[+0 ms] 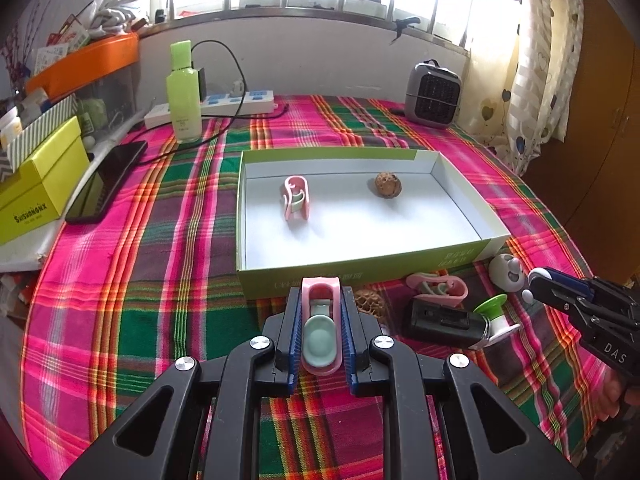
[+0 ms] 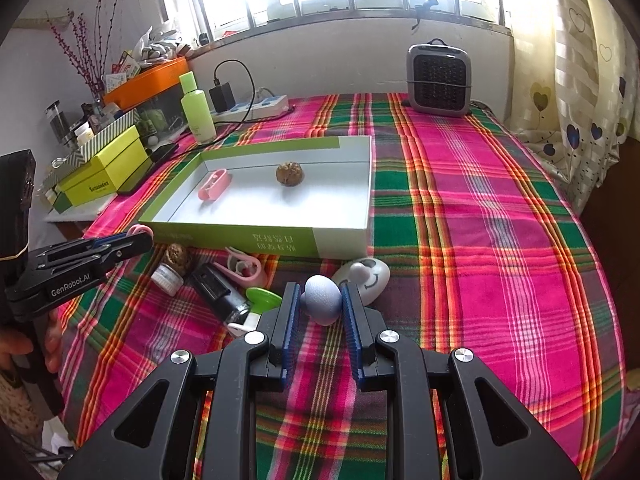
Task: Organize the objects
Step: 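Lower egg and pink-green clip into the tray and open both grippers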
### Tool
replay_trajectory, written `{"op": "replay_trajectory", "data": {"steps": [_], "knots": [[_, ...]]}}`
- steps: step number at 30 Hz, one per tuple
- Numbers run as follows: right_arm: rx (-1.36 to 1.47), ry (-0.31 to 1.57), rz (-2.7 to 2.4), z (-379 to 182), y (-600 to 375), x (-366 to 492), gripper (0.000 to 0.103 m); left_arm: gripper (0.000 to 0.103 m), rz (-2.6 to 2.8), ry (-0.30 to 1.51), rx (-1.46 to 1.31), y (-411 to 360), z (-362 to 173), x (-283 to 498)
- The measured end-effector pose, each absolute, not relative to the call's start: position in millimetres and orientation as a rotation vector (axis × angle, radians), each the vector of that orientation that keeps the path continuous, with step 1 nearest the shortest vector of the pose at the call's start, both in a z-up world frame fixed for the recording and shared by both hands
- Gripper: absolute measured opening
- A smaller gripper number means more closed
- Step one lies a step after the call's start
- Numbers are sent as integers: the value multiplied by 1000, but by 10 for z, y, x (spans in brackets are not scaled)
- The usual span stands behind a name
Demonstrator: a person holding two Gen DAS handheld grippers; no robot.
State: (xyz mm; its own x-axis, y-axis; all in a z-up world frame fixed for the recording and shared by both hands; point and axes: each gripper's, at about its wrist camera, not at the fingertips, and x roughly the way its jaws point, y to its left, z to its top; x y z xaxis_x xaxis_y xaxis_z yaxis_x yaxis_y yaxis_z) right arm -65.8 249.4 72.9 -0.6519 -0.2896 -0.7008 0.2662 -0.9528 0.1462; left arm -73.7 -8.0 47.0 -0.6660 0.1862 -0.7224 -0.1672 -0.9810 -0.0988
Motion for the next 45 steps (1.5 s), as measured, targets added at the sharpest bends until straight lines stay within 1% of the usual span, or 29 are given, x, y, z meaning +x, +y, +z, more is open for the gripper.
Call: {"op": "replay_trajectory", "data": {"steps": [17,26,37,45], "knots": [[1052,-17,-2586,900,2321,-929,23,16,2693,-31,-1142,25,604,-1011],[1060,-15,-2564,920,2252,-1212,23,16,2667,-55,-1160,100,603,-1256],[1094,12,-2563,872,2162,-1647,23,16,2644,-51,-1185,232,556,-1611],[1163,28,-2550,731,2122,-1986,23,16,2635,-38,-1223,328,453,-1880]]}}
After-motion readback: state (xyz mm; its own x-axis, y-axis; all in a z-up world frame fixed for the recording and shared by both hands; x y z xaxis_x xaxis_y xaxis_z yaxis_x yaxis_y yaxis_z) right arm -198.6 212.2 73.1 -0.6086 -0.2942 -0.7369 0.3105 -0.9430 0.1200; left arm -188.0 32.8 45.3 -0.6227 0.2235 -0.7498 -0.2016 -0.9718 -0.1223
